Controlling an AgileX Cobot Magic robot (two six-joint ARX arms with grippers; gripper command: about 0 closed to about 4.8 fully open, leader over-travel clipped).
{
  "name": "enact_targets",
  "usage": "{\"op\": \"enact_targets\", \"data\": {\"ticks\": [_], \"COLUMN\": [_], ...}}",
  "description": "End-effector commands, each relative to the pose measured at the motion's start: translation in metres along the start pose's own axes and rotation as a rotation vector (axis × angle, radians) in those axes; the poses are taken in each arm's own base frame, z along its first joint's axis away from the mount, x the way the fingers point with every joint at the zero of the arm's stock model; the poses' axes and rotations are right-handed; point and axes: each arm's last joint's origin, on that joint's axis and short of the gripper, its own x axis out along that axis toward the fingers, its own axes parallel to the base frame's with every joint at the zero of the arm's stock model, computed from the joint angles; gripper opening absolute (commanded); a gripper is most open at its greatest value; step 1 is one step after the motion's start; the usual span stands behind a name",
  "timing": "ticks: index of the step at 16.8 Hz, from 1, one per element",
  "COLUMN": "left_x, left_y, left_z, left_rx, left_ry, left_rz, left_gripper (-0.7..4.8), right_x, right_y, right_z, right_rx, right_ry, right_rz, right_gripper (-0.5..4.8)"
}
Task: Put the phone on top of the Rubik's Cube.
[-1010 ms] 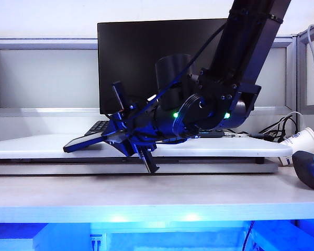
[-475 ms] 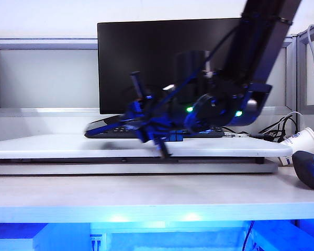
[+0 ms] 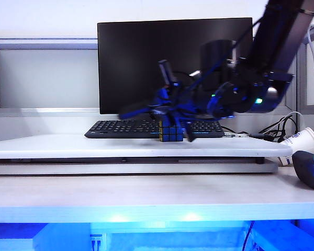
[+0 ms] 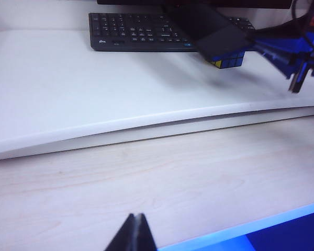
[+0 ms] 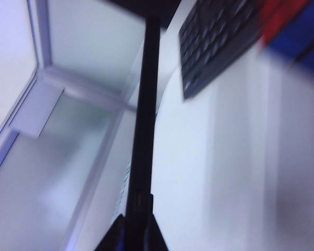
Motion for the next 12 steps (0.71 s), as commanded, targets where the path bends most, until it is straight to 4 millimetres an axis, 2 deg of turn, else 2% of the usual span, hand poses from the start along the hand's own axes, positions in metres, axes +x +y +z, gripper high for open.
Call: {"op": "enact_targets", "data": {"ticks": [1, 7, 12], "left_x": [0.000, 0.000, 0.000], "left_y": [0.000, 0.000, 0.000], "left_z": [0.001, 0.001, 0.001], "left_rx": [0.003, 0.003, 0.003], "left_ry": [-0.011, -0.011, -0.011], "left_rz": [0.000, 0.000, 0.000], "left_gripper": [-0.03, -0.03, -0.03], "right_x": [-0.003, -0.011, -0.001], "right_y": [0.005, -0.008, 0.000], "right_z": [0.018, 0.050, 0.080], "right_rx": [-0.027, -0.035, -0.089], "right_ry": [-0.053, -0.126, -0.120], "right_rz": [0.044, 0.009, -0.006], "right_gripper": [-0.06, -0.06, -0.06]}}
